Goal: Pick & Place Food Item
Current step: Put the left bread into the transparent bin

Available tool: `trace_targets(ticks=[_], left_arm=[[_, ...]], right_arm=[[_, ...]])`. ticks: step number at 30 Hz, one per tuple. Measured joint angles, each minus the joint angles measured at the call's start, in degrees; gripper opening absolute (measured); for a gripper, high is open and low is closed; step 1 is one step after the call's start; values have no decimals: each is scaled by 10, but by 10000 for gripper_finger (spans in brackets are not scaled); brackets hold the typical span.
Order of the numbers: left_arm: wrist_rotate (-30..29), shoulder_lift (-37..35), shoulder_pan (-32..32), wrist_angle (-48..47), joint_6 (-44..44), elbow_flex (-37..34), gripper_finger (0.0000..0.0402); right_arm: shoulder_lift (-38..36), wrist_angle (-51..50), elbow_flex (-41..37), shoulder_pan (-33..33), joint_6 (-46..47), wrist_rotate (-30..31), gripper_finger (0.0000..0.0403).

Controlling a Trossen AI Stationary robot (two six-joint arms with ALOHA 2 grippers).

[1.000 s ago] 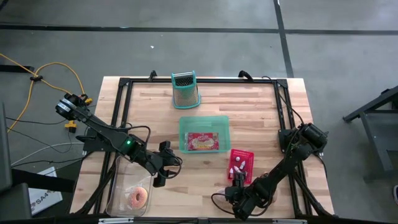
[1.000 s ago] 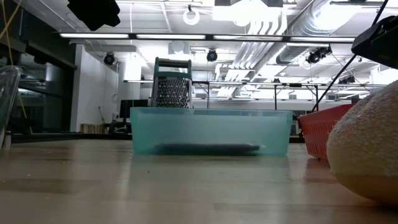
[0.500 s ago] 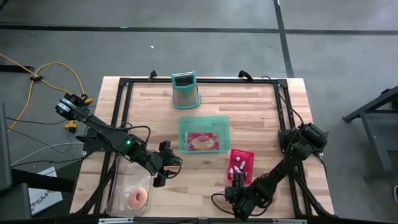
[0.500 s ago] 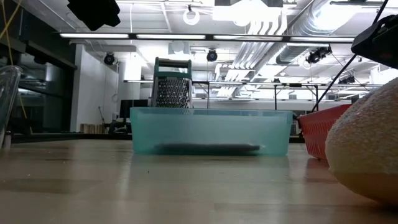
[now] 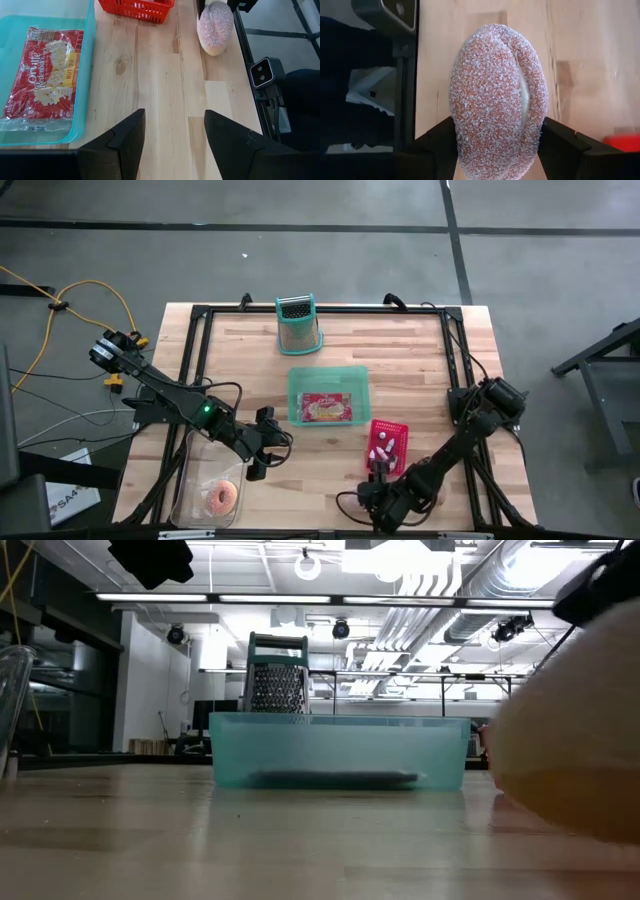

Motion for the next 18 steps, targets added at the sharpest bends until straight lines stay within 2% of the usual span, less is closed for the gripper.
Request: trace_targets(ticks=[18], left_arm=[[0,0,0,0,0,0,198]], right_arm=[[-9,154,0,-119,-206,-21,217]])
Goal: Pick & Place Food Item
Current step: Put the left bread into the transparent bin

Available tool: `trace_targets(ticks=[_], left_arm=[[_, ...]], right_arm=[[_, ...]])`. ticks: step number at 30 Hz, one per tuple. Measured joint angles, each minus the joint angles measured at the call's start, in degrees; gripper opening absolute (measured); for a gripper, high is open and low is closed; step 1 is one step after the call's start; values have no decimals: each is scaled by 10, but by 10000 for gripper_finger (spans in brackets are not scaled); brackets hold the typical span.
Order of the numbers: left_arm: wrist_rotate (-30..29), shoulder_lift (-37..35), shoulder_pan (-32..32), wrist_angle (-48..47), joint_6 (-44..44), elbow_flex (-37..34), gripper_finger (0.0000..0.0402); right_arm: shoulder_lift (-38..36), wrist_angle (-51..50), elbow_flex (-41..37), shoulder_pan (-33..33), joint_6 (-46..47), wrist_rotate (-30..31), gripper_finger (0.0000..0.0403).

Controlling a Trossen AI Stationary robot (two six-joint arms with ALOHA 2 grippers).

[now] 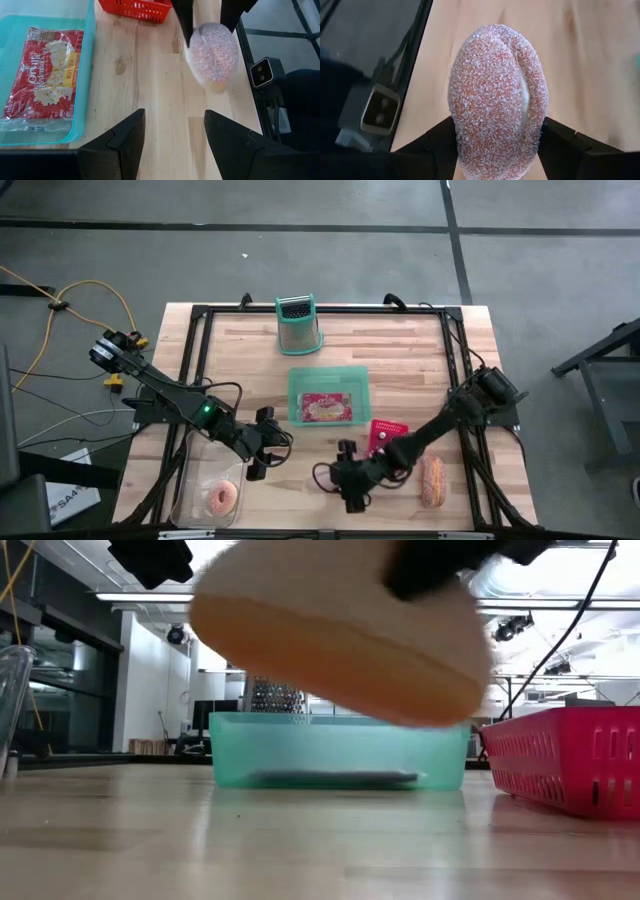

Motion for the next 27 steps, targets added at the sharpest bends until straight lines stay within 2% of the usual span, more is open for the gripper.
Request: trace_targets(ticks=[11,27], left_arm=[[0,0,0,5,0,0,198],[0,0,0,5,0,0,198]], right_arm=[[-19,25,0,-50,-29,1,217],[-20,29,0,-59,-42,1,217]])
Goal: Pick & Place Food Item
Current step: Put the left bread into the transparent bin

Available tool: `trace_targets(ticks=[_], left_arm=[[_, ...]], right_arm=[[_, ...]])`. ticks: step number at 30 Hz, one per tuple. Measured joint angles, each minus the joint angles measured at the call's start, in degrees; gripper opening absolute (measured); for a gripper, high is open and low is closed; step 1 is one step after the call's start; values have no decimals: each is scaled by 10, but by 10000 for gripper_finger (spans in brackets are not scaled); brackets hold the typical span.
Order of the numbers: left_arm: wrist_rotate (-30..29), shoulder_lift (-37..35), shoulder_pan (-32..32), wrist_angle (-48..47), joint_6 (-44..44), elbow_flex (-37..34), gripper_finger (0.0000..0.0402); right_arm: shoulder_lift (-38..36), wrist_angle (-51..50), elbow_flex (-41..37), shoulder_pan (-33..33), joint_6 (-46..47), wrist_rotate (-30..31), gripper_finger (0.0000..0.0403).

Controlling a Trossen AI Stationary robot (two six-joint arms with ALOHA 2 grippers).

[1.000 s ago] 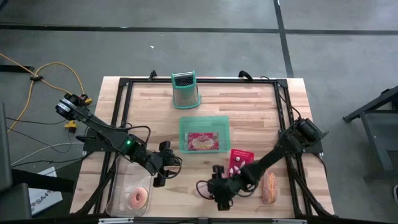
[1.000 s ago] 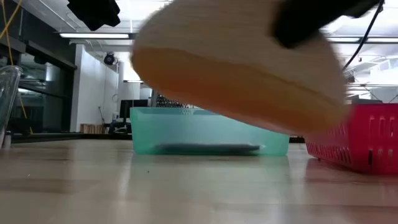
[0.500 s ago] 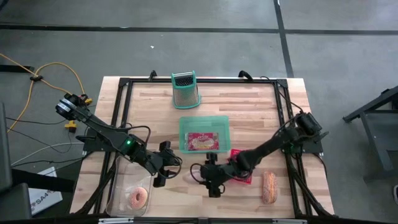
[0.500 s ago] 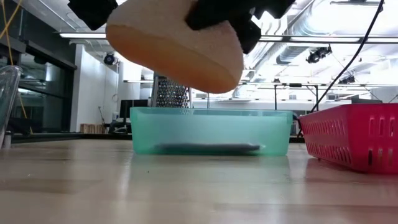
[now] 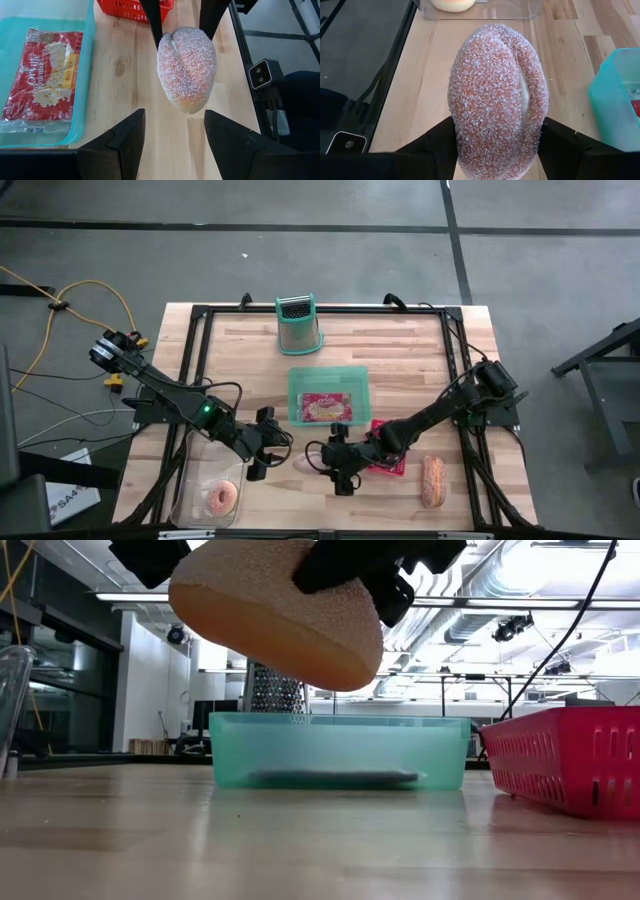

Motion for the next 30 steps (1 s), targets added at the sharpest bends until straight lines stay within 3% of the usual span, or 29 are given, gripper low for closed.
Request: trace_targets(ticks=[30], left_arm=[[0,0,0,72,0,0,198]], right_arm=[[1,0,0,0,0,3,217]])
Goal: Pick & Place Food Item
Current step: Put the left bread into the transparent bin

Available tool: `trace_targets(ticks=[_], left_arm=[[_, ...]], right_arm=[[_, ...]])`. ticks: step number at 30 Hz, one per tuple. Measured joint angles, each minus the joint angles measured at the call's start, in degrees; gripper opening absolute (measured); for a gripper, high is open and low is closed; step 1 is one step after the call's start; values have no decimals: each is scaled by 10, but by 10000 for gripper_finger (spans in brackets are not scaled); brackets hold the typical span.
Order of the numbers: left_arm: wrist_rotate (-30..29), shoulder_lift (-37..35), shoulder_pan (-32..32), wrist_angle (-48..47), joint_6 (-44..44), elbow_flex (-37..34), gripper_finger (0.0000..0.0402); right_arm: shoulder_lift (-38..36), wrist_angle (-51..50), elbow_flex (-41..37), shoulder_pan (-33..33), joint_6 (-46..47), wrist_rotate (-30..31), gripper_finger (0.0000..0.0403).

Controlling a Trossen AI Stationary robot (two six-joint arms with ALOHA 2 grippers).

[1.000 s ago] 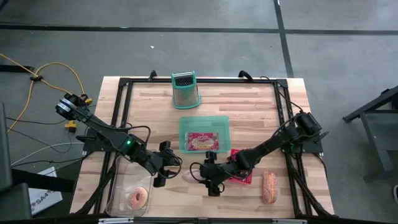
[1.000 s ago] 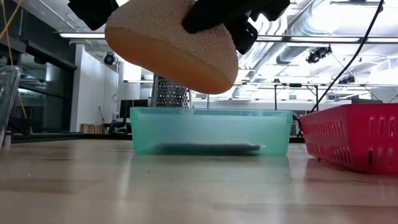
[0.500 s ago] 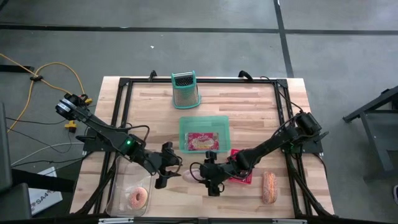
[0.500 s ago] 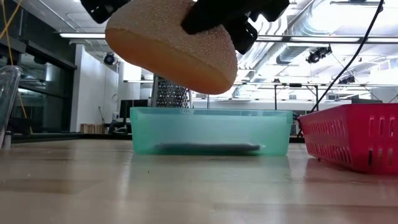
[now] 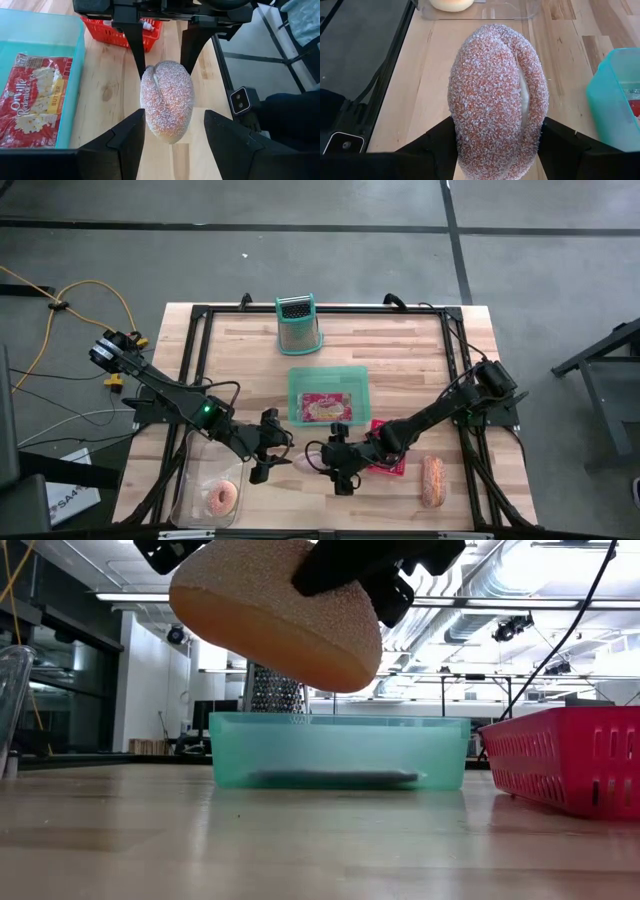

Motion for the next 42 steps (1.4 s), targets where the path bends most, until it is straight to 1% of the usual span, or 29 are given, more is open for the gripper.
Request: trace_targets(ticks=[19,22,29,33,36,39,42], left_arm=[[-5,0,0,-1,-16,0,201],[-6,0,0,-2,-38,0,221],[-6,0,0,-10,-82,0,303],[-6,0,0,-11,-92,0,337],[-6,0,1,-11,-111,0,349],[-6,6,2,-11,-110,-1,351],[-6,20,2,-11,-110,-2,352]], right_arm=[[0,0,0,0,0,0,217],[0,0,0,0,0,0,217],[0,0,0,0,0,0,217],[0,0,0,0,0,0,217],[0,0,0,0,0,4,217],[0,6,0,0,0,18,217],[0,27,0,0,-14,17,217]])
